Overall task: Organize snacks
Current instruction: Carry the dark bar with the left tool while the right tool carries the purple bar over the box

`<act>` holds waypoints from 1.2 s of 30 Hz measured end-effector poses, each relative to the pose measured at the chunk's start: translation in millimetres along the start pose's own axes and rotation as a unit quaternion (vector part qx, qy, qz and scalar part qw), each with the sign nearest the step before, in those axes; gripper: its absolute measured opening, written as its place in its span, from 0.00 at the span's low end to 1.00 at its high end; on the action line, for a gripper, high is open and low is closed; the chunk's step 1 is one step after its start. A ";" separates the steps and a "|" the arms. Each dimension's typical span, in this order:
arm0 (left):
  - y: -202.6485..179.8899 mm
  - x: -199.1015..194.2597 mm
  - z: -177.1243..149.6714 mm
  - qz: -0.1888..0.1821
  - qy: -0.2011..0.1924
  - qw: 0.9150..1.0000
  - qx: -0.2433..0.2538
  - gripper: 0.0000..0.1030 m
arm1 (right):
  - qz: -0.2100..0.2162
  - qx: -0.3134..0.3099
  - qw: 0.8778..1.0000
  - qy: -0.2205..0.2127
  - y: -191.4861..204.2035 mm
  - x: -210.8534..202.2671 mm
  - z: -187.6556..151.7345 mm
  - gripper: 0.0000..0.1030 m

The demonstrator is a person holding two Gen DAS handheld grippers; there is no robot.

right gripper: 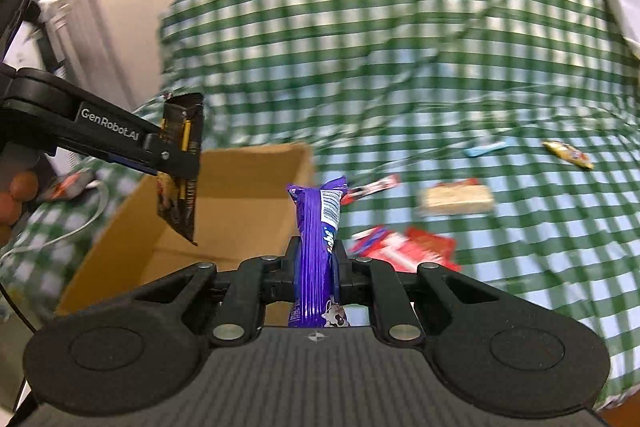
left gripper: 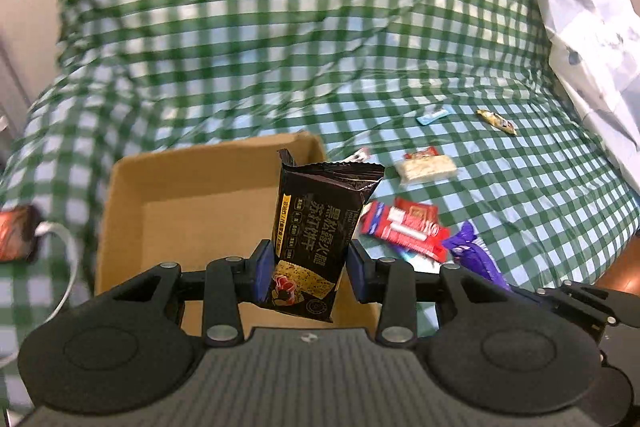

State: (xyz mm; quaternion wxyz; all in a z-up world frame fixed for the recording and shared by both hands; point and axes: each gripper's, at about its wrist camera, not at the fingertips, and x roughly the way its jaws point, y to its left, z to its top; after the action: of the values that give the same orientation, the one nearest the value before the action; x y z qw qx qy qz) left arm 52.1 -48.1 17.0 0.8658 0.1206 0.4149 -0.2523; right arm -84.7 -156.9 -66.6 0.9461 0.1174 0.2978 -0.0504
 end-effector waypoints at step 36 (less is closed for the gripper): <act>105.7 -45.6 -78.8 0.020 -0.004 0.996 -0.085 0.42 | 0.042 -0.098 0.993 0.042 129.5 -6.8 -9.9 0.14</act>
State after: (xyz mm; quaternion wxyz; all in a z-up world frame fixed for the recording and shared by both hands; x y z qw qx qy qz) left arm 32.9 89.4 3.2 0.8796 0.0542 0.4285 -0.1995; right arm -74.3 -29.0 -45.7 0.9410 0.0382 0.3353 0.0234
